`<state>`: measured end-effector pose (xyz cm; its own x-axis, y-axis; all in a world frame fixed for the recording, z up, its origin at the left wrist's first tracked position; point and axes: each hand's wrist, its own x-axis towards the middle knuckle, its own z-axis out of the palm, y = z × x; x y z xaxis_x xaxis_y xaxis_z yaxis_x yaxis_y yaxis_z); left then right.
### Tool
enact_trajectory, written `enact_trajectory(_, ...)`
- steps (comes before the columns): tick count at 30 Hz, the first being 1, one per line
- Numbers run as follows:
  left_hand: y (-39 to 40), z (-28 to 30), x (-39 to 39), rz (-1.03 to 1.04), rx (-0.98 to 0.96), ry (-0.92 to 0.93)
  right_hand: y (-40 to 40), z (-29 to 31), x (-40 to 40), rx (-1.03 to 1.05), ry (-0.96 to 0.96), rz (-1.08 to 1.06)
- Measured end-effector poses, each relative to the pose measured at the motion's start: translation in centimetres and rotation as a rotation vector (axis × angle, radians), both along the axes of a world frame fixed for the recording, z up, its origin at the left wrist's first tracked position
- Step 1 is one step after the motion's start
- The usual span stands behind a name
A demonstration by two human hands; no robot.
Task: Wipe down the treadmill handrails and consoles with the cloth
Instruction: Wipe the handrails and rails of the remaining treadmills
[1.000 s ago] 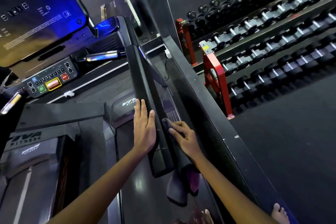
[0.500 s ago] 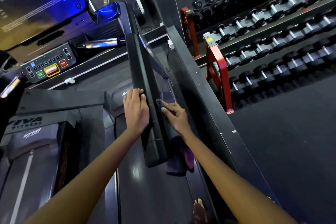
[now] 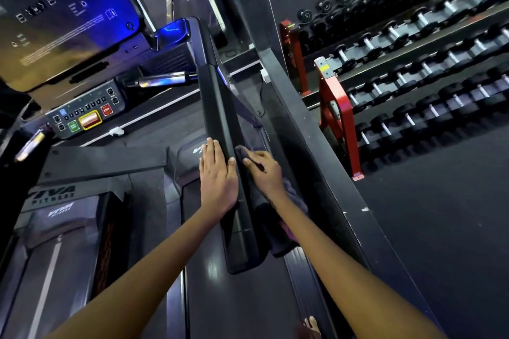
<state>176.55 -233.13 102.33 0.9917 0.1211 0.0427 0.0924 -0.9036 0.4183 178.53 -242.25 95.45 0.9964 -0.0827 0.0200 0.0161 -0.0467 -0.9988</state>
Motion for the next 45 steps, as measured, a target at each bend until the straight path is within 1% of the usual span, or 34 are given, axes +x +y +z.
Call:
enact_trajectory(4, -0.1, 0.1, 0.0, -0.008, 0.013, 0.012, 0.0, -0.6, -1.5, 0.053, -0.085, -0.001)
enact_trajectory(7, -0.3, 0.2, -0.1, 0.010, -0.008, -0.014, -0.4, -1.6, -1.3, 0.088, -0.019, 0.004)
enact_trajectory(10, -0.5, 0.3, -0.1, 0.017, 0.006, -0.022, 0.0, -1.0, 1.5, 0.049, 0.030, 0.023)
enact_trajectory(14, -0.5, 0.6, -0.3, 0.002, 0.019, -0.016, 0.8, 0.6, 3.6, 0.100, -0.014, -0.002)
enact_trajectory(17, -0.6, 0.7, -0.3, -0.009, 0.003, -0.019, 0.4, -0.4, 2.6, 0.114, -0.015, 0.026)
enact_trajectory(19, -0.5, 0.7, -0.2, -0.013, 0.008, -0.017, 0.1, -1.1, 2.6, 0.100, -0.007, 0.035)
enact_trajectory(22, -0.4, 0.5, -0.2, -0.009, 0.072, 0.002, 0.4, -0.5, 4.7, 0.064, -0.002, 0.002)
enact_trajectory(27, -0.5, 0.4, -0.2, 0.009, 0.111, 0.024, 1.0, 0.9, 6.4, 0.068, -0.095, -0.003)
enact_trajectory(32, -0.4, 0.4, -0.3, -0.010, 0.114, 0.032, 0.2, -0.9, 5.9, 0.119, -0.030, 0.058)
enact_trajectory(37, -0.3, 0.4, -0.3, -0.015, 0.118, 0.032, 0.7, 0.5, 9.5, 0.032, -0.053, 0.005)
enact_trajectory(39, -0.2, 0.3, -0.2, -0.013, 0.135, 0.029, 1.2, 1.0, 10.6, 0.047, -0.057, -0.002)
enact_trajectory(42, -0.4, 0.3, -0.2, -0.040, 0.144, 0.019, 1.2, 0.6, 10.0, 0.083, -0.076, -0.017)
enact_trajectory(45, 0.1, 0.6, -0.1, -0.089, 0.118, 0.022, 0.9, -0.6, 9.0, 0.100, -0.036, 0.011)
